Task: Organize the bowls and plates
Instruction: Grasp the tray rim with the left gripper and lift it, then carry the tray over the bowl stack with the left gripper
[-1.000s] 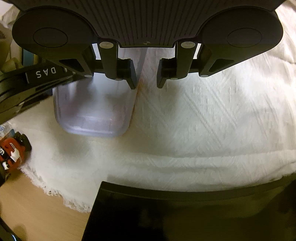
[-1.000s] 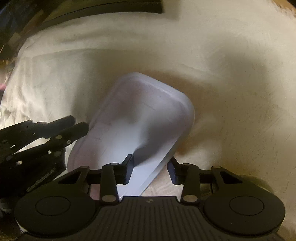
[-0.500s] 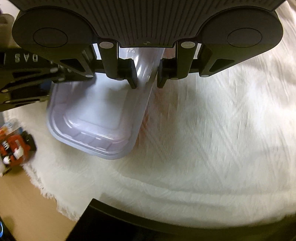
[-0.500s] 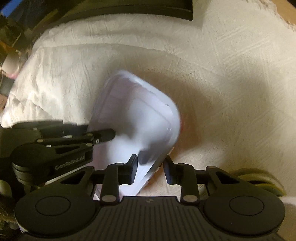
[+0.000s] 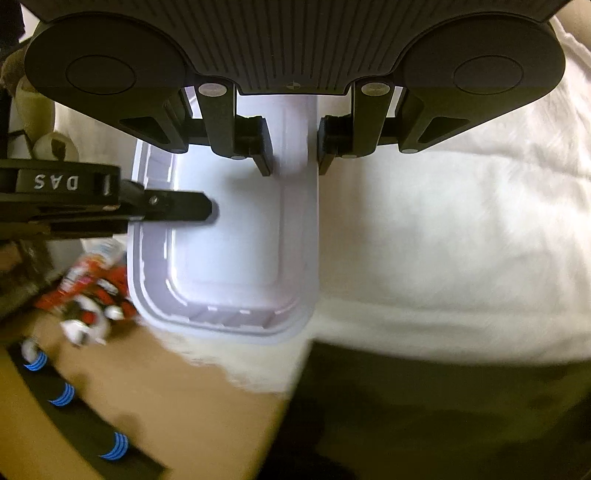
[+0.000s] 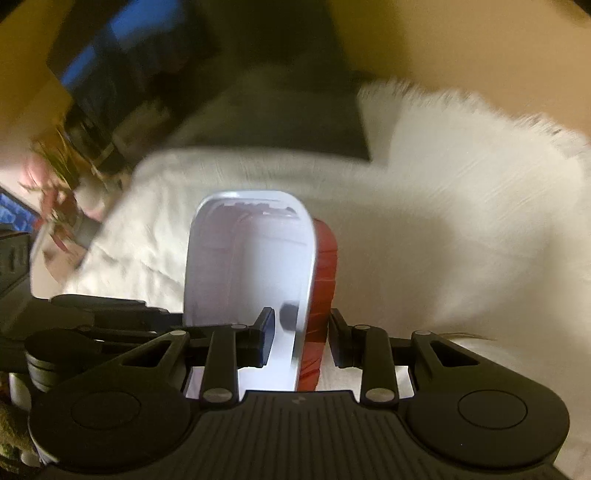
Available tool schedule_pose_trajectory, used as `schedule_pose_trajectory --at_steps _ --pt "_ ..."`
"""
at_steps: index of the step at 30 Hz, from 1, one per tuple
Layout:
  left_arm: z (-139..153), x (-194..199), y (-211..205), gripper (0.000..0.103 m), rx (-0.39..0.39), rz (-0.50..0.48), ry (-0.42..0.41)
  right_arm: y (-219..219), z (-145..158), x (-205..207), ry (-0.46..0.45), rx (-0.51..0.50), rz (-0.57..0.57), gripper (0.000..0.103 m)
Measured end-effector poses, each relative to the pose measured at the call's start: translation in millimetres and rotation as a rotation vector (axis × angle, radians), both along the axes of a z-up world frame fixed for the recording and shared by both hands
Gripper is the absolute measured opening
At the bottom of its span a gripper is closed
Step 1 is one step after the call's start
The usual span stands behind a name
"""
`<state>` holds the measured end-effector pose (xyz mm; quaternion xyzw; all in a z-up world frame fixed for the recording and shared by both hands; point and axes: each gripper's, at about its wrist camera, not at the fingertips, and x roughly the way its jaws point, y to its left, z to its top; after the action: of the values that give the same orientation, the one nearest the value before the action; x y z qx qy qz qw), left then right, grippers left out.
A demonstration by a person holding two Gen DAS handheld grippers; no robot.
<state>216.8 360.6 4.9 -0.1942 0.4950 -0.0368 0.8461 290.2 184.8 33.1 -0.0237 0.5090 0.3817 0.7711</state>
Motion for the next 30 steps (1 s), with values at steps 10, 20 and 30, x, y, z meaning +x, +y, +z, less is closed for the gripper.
schedule_pose_trajectory --at_steps 10,20,30 --pt "19.1 31.0 -89.5 0.028 -0.021 -0.19 -0.004 -109.4 21.4 4.6 -0.04 0.012 -0.141 0.032" --pt "-32.8 56.8 -123.2 0.025 -0.048 -0.201 0.078 -143.2 -46.2 33.3 0.087 -0.028 -0.245 0.032" --pt "-35.7 52.8 -111.8 0.022 -0.066 -0.153 0.054 -144.1 -59.9 36.4 0.058 -0.009 -0.232 0.032"
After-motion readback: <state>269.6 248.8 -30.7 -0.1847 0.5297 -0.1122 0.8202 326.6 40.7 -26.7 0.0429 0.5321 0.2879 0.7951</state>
